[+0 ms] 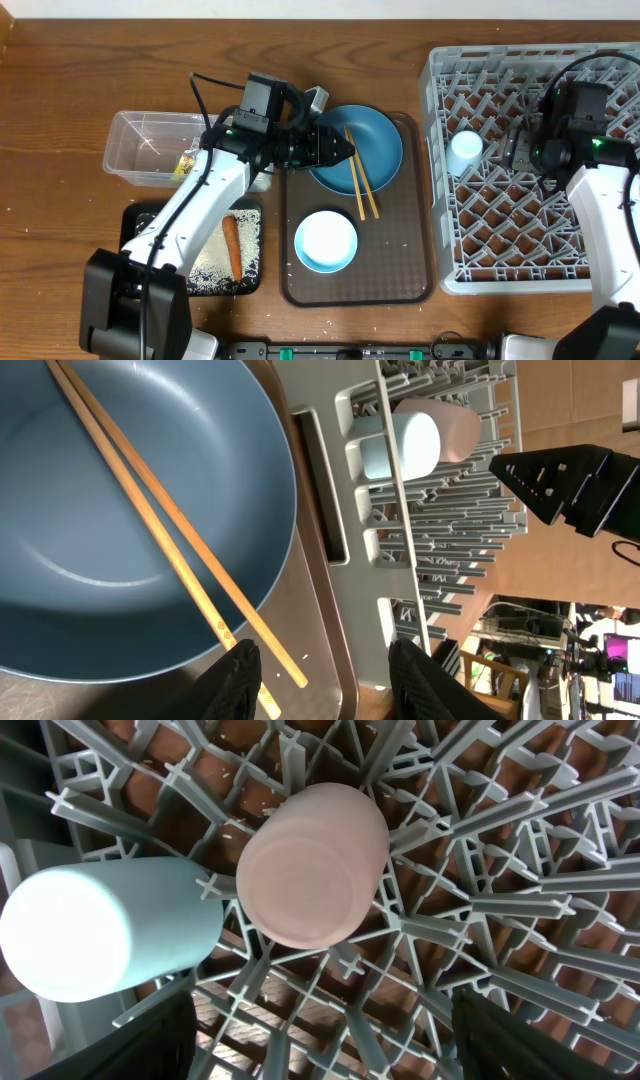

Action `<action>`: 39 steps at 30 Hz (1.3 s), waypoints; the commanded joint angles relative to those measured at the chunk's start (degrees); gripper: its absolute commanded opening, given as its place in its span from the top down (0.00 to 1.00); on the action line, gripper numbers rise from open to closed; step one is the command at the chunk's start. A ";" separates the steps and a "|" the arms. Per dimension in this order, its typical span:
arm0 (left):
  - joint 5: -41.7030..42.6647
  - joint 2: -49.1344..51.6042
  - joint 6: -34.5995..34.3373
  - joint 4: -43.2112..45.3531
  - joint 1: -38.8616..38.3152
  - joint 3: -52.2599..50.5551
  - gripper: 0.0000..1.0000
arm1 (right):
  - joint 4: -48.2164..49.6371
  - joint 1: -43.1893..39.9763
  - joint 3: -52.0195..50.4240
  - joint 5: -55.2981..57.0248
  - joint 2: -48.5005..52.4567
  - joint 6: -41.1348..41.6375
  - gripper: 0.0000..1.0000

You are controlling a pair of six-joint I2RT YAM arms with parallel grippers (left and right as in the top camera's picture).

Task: Sort waste into correct bins and load items into the dishwasher rack
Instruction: 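Release the pink cup upside down beside the light-blue cup, then move the right gripper left over the blue plate's chopsticks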

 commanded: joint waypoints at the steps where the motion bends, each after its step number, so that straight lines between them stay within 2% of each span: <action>1: -0.52 -0.07 0.76 -0.20 -0.20 0.28 0.56 | 0.02 -0.24 0.00 0.13 0.04 0.46 0.20; 5: -0.57 -0.04 0.76 -0.20 -0.20 0.28 0.55 | 0.09 -0.24 0.00 -2.47 0.04 0.46 0.21; 8: -3.02 -0.04 0.74 -0.46 -0.20 0.28 0.55 | 0.74 -0.17 0.00 -12.22 0.04 -0.66 0.21; 13: -5.03 -0.07 0.74 -1.25 -0.20 0.28 0.56 | 1.81 -0.13 0.00 -31.04 0.07 -8.11 0.21; 16: -5.03 -0.04 0.74 -1.55 -0.20 0.28 0.55 | 1.95 0.09 0.00 -37.00 0.07 -8.37 0.21; 24: -5.03 -0.04 0.74 -1.73 -0.24 0.28 0.56 | 2.01 3.65 0.00 -37.22 0.07 -8.37 0.19; 29: -5.09 -0.04 0.74 -1.92 -0.24 0.28 0.56 | 3.28 9.29 0.00 -37.18 0.07 -8.39 0.10; 31: -5.68 -0.04 0.74 -2.03 -0.24 0.28 0.56 | 3.89 11.56 0.00 -37.16 0.07 -8.39 0.01; 39: -6.08 -0.04 0.74 -2.34 -0.24 0.28 0.56 | 6.25 20.02 0.00 -36.00 0.07 -8.37 0.01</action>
